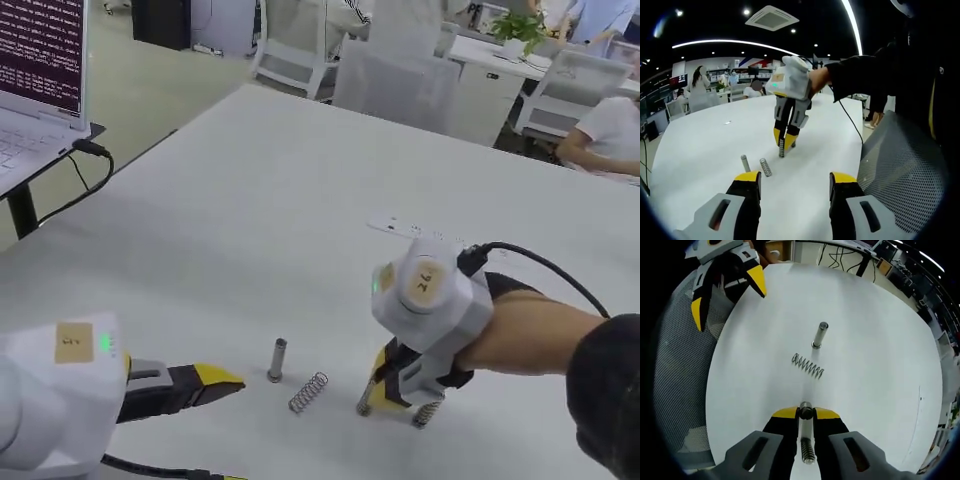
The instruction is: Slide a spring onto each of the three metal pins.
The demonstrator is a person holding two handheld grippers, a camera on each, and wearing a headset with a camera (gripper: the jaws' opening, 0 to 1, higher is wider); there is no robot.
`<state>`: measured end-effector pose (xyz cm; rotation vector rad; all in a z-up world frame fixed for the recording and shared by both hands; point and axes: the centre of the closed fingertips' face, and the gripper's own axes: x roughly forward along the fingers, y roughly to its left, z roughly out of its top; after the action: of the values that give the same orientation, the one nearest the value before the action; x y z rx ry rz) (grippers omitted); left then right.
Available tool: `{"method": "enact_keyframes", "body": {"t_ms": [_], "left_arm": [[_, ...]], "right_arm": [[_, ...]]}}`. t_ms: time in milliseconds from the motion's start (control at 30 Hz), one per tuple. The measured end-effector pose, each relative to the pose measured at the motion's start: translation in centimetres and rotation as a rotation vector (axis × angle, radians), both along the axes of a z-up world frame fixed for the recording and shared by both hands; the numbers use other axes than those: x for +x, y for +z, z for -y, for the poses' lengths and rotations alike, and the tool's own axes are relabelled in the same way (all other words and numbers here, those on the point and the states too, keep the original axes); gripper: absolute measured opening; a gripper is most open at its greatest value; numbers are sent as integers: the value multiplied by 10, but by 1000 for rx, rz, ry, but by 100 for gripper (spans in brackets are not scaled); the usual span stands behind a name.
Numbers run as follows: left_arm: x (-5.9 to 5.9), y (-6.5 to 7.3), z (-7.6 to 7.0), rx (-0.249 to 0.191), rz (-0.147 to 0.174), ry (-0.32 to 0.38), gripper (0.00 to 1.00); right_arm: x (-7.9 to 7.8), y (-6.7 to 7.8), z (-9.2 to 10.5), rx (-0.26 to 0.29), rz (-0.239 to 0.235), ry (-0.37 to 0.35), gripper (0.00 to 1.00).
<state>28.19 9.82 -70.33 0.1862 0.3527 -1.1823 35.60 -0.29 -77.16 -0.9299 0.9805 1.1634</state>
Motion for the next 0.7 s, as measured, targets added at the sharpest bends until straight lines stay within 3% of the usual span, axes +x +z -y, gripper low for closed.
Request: {"method": "enact_keyframes", "body": {"t_ms": [267, 467, 700], "left_arm": [[1, -1, -1, 3, -2, 3, 50], [1, -2, -2, 0, -4, 9, 49], [1, -4, 0, 8, -8, -5, 49]], "right_arm": [[2, -1, 0, 0, 6, 5, 9], [-3, -2, 0, 5, -9, 2, 18], [-2, 12, 1, 45, 11, -27, 22]]}}
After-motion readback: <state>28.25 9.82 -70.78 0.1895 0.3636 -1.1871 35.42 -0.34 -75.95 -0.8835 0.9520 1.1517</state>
